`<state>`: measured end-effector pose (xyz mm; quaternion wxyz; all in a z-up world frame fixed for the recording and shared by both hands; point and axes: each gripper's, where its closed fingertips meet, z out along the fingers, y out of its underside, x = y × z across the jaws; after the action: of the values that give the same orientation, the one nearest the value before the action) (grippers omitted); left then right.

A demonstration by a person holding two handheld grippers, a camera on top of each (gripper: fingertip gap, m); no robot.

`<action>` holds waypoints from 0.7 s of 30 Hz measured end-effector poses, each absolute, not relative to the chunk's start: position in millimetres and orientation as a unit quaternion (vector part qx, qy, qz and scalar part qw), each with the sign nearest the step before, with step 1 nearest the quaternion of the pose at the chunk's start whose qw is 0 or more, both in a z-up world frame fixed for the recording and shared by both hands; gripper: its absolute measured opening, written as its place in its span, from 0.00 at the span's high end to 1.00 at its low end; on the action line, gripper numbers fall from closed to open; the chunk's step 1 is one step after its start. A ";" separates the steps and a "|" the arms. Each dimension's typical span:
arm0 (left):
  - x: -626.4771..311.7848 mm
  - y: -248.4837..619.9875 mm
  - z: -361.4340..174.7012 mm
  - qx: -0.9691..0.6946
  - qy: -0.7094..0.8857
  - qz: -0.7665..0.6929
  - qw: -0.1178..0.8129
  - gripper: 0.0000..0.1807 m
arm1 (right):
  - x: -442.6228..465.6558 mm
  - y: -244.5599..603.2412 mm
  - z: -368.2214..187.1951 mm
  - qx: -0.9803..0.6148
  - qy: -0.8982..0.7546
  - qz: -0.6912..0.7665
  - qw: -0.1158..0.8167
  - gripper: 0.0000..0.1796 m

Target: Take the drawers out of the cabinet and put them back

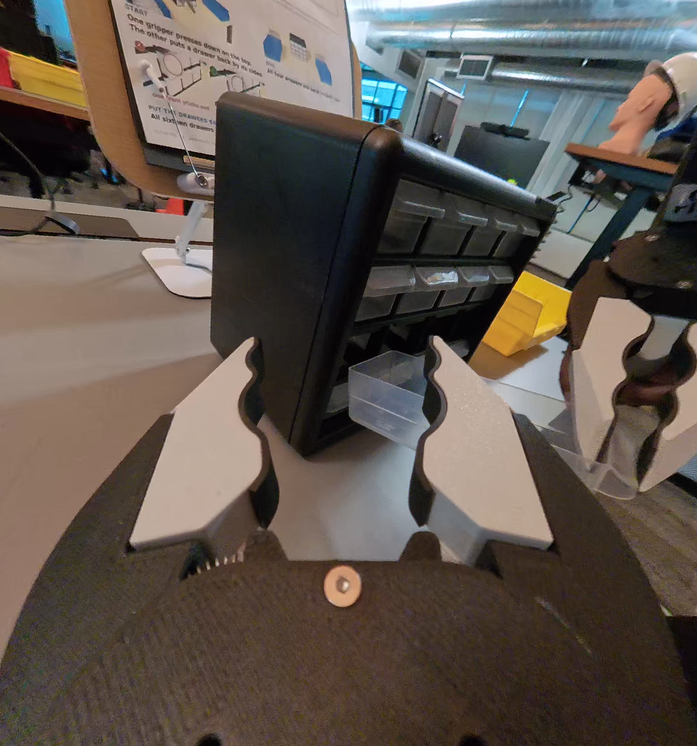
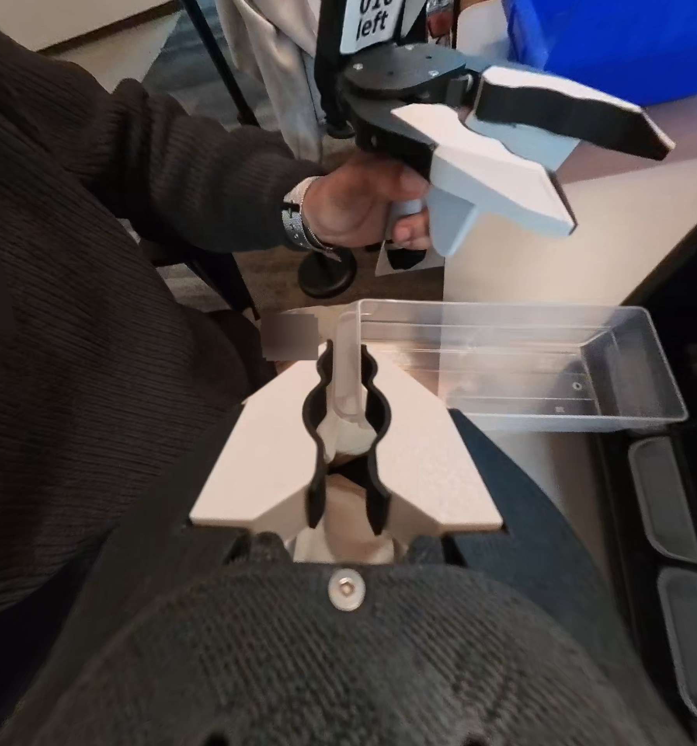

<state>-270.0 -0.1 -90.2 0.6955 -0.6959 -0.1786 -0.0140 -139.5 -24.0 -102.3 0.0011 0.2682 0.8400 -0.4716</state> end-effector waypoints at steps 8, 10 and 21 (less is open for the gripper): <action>-274.0 -3.2 -101.5 -0.697 -0.199 -0.084 0.683 0.60 | -150.9 -22.1 -101.6 0.259 0.836 -0.483 -0.037 0.93; -274.6 -3.2 -102.8 -0.698 -0.199 -0.089 0.682 0.60 | -152.7 -23.2 -101.6 0.257 0.837 -0.481 -0.040 0.94; -263.5 5.5 -113.0 -0.715 -0.183 -0.120 0.664 0.59 | -196.7 -3.4 -136.0 0.281 0.846 -0.427 -0.150 0.92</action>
<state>-263.5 5.5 -113.0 0.6639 -0.7152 -0.1825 -0.1201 -196.7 -3.4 -136.0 -0.1499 0.2814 0.8460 -0.4273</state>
